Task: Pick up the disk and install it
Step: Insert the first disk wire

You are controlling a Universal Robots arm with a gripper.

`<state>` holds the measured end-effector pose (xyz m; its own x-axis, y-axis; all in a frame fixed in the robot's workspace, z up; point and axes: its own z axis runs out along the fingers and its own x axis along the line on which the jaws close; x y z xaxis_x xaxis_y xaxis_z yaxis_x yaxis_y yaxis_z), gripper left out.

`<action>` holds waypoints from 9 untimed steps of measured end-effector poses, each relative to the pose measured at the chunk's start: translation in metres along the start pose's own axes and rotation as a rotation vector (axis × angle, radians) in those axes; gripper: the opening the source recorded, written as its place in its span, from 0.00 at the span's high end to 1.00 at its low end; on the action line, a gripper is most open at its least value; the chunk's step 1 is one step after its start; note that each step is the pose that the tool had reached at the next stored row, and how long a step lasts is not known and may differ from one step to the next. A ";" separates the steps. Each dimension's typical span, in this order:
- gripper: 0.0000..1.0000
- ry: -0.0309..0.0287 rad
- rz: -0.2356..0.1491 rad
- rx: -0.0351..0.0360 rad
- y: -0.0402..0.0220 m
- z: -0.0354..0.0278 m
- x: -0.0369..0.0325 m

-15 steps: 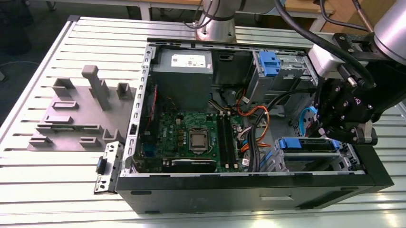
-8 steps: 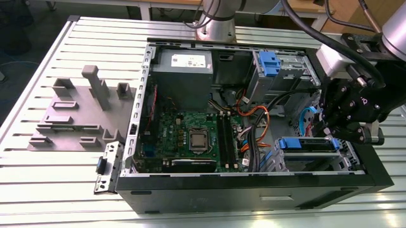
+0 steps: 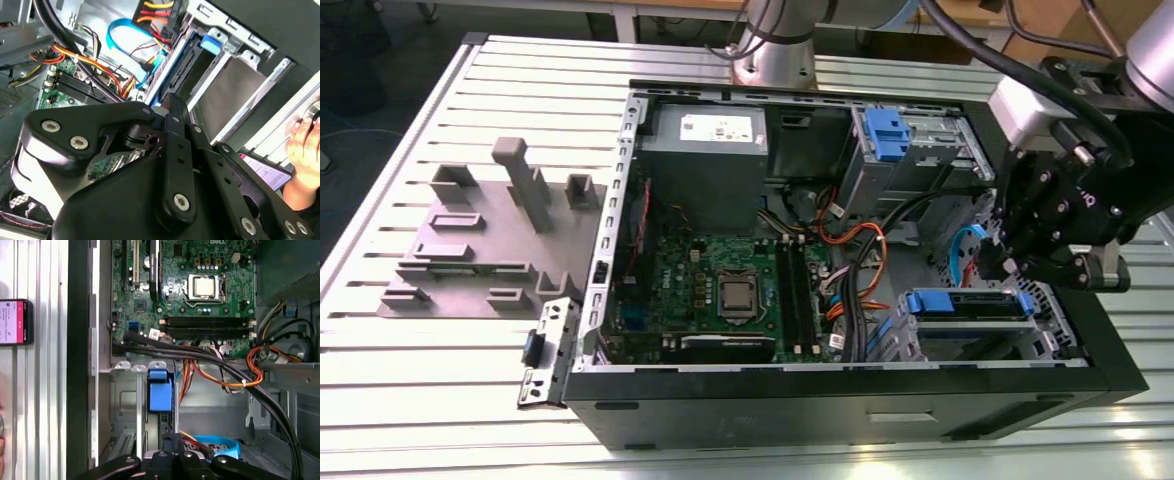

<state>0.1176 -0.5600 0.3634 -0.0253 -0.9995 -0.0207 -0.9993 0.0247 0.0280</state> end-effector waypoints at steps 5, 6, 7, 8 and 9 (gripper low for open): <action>0.89 0.0001 0.000 -0.0061 -0.0176 -0.0005 -0.0017; 0.89 0.0001 0.000 -0.0080 -0.0209 -0.0005 -0.0019; 0.89 0.0002 0.000 -0.0101 -0.0244 -0.0006 -0.0022; 0.89 0.0002 0.000 -0.0122 -0.0275 -0.0007 -0.0024; 0.89 0.0003 0.000 -0.0145 -0.0306 -0.0007 -0.0025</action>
<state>0.1483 -0.5582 0.3633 -0.0256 -0.9995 -0.0204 -0.9988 0.0247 0.0424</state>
